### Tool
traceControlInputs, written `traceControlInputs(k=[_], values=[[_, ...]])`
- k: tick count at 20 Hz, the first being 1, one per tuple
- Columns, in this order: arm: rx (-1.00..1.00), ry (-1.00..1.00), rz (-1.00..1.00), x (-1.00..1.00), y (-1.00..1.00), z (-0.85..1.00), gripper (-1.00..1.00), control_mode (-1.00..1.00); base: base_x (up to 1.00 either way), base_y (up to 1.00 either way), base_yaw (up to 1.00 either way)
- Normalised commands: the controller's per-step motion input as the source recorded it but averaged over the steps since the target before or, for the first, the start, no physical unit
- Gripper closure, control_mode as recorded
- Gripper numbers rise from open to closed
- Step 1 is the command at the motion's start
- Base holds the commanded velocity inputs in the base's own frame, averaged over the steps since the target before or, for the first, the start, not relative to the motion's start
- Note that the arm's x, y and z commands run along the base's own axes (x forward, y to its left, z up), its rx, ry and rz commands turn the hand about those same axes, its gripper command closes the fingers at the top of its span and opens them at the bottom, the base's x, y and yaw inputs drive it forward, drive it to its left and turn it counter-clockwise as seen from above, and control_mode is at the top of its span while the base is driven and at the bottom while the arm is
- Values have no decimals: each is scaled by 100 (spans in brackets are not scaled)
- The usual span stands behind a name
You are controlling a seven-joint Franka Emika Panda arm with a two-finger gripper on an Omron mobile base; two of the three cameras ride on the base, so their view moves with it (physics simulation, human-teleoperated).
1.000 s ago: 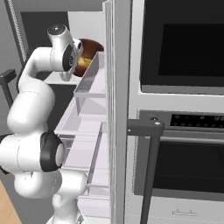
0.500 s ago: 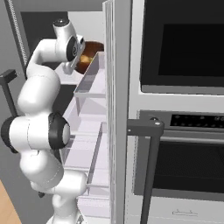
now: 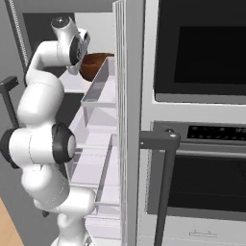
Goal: Pick the chicken drumstick and lemon wedge from their plates and place them in the bowl. Then put the bowl in the fridge.
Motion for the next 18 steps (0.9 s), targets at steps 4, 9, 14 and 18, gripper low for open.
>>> traceControlInputs(k=[4,9,14,18], values=[[0,-61,0,-69,23,-1,-100,-100,0,0,0],[4,-9,0,-100,0,82,-100,-100,0,0,0],[0,0,0,-100,0,70,-100,-100,0,0,0],[0,0,-7,-100,4,7,-100,-100,0,0,0]])
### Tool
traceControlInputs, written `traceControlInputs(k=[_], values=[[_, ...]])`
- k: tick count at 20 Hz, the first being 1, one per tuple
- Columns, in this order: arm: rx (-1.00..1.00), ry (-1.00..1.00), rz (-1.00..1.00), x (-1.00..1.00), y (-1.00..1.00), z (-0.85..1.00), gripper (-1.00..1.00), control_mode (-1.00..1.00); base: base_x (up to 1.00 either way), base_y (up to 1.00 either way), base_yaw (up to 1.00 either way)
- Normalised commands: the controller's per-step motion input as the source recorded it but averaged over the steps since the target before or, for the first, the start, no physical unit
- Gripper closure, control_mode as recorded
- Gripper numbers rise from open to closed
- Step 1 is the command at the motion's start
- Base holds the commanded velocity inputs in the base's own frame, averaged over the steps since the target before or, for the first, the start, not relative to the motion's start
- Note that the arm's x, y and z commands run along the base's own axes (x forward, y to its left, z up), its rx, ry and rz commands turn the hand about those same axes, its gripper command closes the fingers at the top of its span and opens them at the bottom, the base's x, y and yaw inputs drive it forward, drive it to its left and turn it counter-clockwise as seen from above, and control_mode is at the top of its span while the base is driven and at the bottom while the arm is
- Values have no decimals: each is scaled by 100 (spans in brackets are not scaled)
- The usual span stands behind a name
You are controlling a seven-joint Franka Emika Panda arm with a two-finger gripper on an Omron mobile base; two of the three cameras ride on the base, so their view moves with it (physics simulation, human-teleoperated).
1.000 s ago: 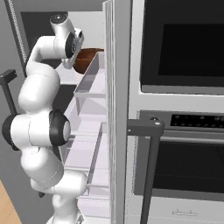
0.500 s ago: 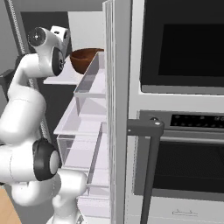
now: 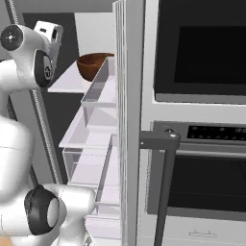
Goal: Pick the chicken drumstick and lemon wedge from their plates and place them in the bowl. Then put the bowl in the fridge.
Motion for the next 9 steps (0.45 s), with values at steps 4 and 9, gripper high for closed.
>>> traceControlInputs(k=[4,9], values=[[-8,-1,-3,-100,0,-31,-100,-100,0,0,0],[-10,-1,-5,-80,-14,-48,-100,-100,0,0,0]])
